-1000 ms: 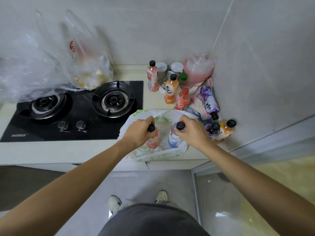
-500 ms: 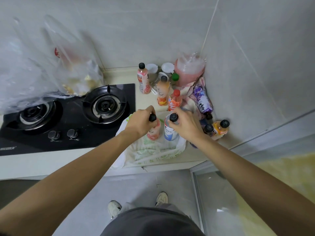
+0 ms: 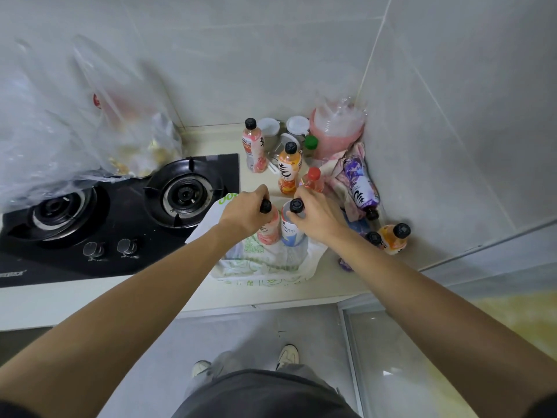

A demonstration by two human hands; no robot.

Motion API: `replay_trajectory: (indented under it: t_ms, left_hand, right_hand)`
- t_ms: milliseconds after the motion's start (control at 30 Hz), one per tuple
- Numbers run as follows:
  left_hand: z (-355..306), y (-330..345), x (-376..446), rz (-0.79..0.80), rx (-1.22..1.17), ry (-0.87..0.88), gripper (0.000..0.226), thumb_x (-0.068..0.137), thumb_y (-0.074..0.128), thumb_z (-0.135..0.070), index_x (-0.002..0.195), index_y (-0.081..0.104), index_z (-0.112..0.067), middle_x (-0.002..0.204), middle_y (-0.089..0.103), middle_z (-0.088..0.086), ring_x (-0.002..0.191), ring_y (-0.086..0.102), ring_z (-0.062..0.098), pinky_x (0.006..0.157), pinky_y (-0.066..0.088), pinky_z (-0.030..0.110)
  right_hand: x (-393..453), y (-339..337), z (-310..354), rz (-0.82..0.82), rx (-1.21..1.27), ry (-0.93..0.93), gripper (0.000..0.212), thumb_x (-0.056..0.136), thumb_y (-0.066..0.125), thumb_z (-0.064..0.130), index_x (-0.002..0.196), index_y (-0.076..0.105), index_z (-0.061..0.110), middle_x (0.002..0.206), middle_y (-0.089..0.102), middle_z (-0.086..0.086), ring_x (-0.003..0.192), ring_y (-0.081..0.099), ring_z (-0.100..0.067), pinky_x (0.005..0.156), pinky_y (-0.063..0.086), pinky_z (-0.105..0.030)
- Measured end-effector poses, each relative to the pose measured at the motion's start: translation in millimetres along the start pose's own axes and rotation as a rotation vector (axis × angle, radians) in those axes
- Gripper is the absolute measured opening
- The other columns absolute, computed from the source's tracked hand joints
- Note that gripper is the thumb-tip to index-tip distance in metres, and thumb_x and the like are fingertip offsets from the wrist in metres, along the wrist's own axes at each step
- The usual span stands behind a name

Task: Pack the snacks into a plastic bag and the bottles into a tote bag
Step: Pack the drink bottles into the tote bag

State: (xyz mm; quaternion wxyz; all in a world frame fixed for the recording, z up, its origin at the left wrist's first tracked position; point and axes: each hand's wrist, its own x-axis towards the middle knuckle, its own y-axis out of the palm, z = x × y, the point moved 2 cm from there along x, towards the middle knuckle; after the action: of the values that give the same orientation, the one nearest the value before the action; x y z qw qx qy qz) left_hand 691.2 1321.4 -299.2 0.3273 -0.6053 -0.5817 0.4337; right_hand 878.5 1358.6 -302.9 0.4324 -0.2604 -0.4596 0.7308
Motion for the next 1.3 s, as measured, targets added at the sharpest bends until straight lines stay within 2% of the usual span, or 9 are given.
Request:
replay_trajectory:
  t_ms: [167,300,433,567,767,867,1000,1167,1300]
  left_hand:
    - [-3.8,-5.0,-2.9,0.016,0.15,0.063,0.035,0.093,0.056,-0.049,0.103,0.049,-0.016,0.088,0.062,0.007,0.081,0.059,0.03,0.063,0.05,0.039]
    - [-11.2,-15.4,-0.2,-0.066,0.241,0.183,0.046,0.09,0.054,-0.053,0.118,0.054,-0.017,0.111,0.055,0.006,0.111,0.049,0.028,0.072,0.054,0.044]
    - [-30.8,-18.6,6.2,-0.061,0.219,0.361,0.057,0.09,0.05,-0.053,0.134,0.048,-0.016,0.118,0.053,0.01,0.116,0.048,0.032,0.084,0.052,0.047]
    - [-55.9,-16.6,19.9,-0.002,0.179,0.461,0.057,0.09,0.047,-0.054,0.134,0.046,-0.017,0.124,0.051,0.011,0.119,0.049,0.033,0.089,0.052,0.047]
    - [-83.4,-13.8,64.2,0.13,0.173,0.325,0.058,0.096,0.052,-0.05,0.146,0.037,-0.026,0.138,0.045,0.016,0.132,0.044,0.04,0.096,0.05,0.053]
    - [-86.0,-1.0,84.0,0.204,0.182,0.271,0.058,0.095,0.052,-0.051,0.147,0.038,-0.03,0.133,0.052,0.017,0.122,0.054,0.041,0.093,0.052,0.051]
    - [-90.6,16.6,97.9,0.131,0.218,0.269,0.036,0.099,0.051,-0.038,0.128,0.047,-0.017,0.106,0.064,0.017,0.098,0.064,0.04,0.07,0.047,0.041]
    - [-101.0,20.9,97.0,0.072,0.146,0.254,0.033,0.1,0.055,-0.03,0.128,0.05,-0.014,0.1,0.064,0.019,0.093,0.063,0.04,0.07,0.048,0.043]
    - [-103.3,7.4,82.4,-0.02,0.064,0.283,0.019,0.097,0.058,-0.028,0.099,0.049,-0.012,0.087,0.059,0.011,0.084,0.061,0.037,0.064,0.048,0.042]
  right_hand:
    - [-8.6,-9.8,-2.7,0.007,-0.059,0.03,0.039,0.09,0.068,0.052,0.107,0.055,0.021,0.099,0.069,0.001,0.092,0.067,-0.026,0.063,0.039,-0.032]
    - [-21.2,-27.1,-5.2,-0.037,-0.083,0.059,0.034,0.088,0.068,0.052,0.103,0.056,0.024,0.125,0.065,-0.003,0.122,0.057,-0.031,0.09,0.048,-0.042]
    - [-42.4,-40.4,-16.4,-0.025,-0.122,0.177,0.027,0.088,0.07,0.038,0.104,0.06,0.018,0.122,0.063,-0.003,0.107,0.061,-0.029,0.075,0.045,-0.034]
    - [-64.5,-47.3,-30.6,0.059,-0.261,0.313,0.026,0.093,0.056,0.036,0.11,0.06,0.017,0.119,0.057,-0.006,0.116,0.055,-0.031,0.085,0.053,-0.042]
    - [-86.8,-45.3,-44.1,0.163,-0.334,0.499,0.038,0.092,0.059,0.029,0.128,0.053,0.02,0.129,0.049,-0.007,0.122,0.052,-0.032,0.091,0.056,-0.049]
    - [-87.2,-43.5,-51.2,0.169,-0.336,0.518,0.034,0.094,0.053,0.032,0.125,0.053,0.017,0.127,0.049,-0.009,0.114,0.055,-0.033,0.089,0.056,-0.048]
    - [-91.0,-41.2,-60.7,0.127,-0.392,0.483,0.029,0.1,0.048,0.034,0.121,0.05,0.014,0.113,0.059,-0.011,0.095,0.064,-0.032,0.072,0.053,-0.036]
    - [-98.0,-45.8,-78.3,0.105,-0.279,0.406,0.027,0.1,0.053,0.042,0.104,0.04,0.019,0.097,0.064,-0.01,0.087,0.066,-0.034,0.063,0.048,-0.036]
    - [-98.9,-57.4,-76.4,0.004,-0.175,0.338,0.033,0.096,0.058,0.046,0.098,0.037,0.022,0.087,0.065,-0.008,0.08,0.066,-0.036,0.062,0.046,-0.038]
